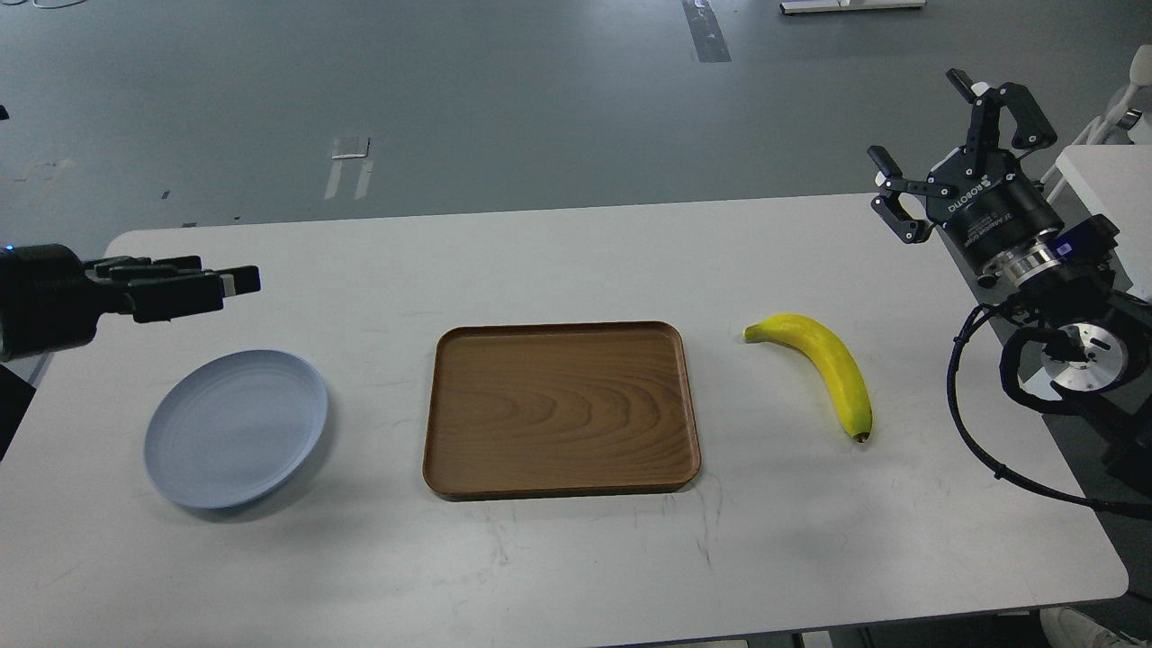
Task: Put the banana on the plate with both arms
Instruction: 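Lower the left gripper to the plate rim and grasp it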
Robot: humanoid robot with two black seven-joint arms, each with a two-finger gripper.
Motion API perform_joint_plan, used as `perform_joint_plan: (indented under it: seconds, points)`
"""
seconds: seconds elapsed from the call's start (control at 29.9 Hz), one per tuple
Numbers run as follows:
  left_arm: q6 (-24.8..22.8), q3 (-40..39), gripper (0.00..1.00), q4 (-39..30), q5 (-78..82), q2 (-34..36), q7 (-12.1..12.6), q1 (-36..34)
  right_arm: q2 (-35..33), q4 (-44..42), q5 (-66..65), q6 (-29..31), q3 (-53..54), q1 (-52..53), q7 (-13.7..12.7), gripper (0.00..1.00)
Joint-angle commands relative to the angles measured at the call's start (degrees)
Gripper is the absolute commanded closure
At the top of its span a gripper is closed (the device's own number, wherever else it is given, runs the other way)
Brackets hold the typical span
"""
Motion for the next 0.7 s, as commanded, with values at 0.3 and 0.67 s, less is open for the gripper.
perform_joint_plan:
  seconds: [0.3, 0.67]
  points:
    - [2.20, 3.65, 0.02, 16.35, 1.24, -7.26, 0.25, 5.35, -0.73, 0.00, 0.01, 0.00, 0.42, -0.44, 0.00, 0.00]
    - [5.97, 3.74, 0.02, 27.95, 1.94, -11.57, 0.16, 10.89, -1.52, 0.00, 0.01, 0.00, 0.51, -0.44, 0.00, 0.00]
